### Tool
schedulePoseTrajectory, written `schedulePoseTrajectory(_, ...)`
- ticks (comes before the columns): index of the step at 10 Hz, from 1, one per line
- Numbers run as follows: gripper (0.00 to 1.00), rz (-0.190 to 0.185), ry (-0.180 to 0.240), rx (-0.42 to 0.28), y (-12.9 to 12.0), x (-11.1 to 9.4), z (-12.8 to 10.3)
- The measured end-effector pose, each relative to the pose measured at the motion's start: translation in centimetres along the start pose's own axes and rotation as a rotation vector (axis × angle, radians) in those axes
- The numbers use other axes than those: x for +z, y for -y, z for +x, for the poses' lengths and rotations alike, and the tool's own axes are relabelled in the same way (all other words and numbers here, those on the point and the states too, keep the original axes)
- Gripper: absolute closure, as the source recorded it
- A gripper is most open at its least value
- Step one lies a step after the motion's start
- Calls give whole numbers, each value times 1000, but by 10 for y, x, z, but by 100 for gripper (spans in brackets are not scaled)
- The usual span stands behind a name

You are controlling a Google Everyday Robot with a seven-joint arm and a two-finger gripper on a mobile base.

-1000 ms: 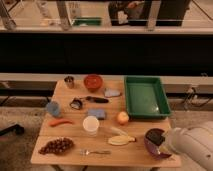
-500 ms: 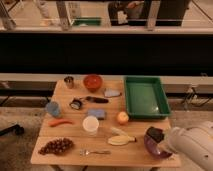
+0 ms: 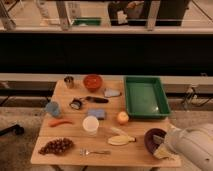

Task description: Wipe purple bowl with eraser

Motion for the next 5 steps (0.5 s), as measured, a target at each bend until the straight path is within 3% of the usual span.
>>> schedulePoseTrajectory(5,20,4,77,-86,-4,-15,-4)
